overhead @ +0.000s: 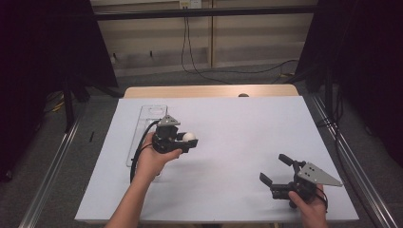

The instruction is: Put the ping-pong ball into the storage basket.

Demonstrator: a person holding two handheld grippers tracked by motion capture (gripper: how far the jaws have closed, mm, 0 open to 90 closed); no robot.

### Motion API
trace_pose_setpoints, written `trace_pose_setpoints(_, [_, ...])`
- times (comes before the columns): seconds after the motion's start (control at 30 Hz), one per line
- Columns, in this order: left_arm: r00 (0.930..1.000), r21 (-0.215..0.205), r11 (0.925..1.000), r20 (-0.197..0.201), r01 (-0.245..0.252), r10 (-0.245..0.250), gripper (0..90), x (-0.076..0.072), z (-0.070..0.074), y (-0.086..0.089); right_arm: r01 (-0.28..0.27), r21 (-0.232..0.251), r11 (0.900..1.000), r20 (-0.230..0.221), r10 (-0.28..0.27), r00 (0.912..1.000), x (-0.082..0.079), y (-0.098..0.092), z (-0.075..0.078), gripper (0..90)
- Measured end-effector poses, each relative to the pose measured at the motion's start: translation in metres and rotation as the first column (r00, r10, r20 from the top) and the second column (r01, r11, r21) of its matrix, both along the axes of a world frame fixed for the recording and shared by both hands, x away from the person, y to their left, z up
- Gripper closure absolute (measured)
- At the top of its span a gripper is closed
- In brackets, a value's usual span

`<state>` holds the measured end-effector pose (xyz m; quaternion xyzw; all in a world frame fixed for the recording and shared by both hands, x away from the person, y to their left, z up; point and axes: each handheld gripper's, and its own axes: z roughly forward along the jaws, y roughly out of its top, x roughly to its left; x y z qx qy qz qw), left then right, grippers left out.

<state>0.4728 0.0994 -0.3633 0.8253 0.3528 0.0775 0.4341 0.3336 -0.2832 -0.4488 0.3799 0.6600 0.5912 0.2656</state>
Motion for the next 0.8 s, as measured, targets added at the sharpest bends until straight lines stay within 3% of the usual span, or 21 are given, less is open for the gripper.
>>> trace_pose_setpoints(0.8, [0.9999, 0.001, 0.9999, -0.003, -0.011, 0.011, 51.2, 0.0016, 0.0039, 0.0082, 0.0, 0.007, 1.0, -0.001, 0.0, 1.0, 0.0006, 0.0012, 0.0006, 0.9])
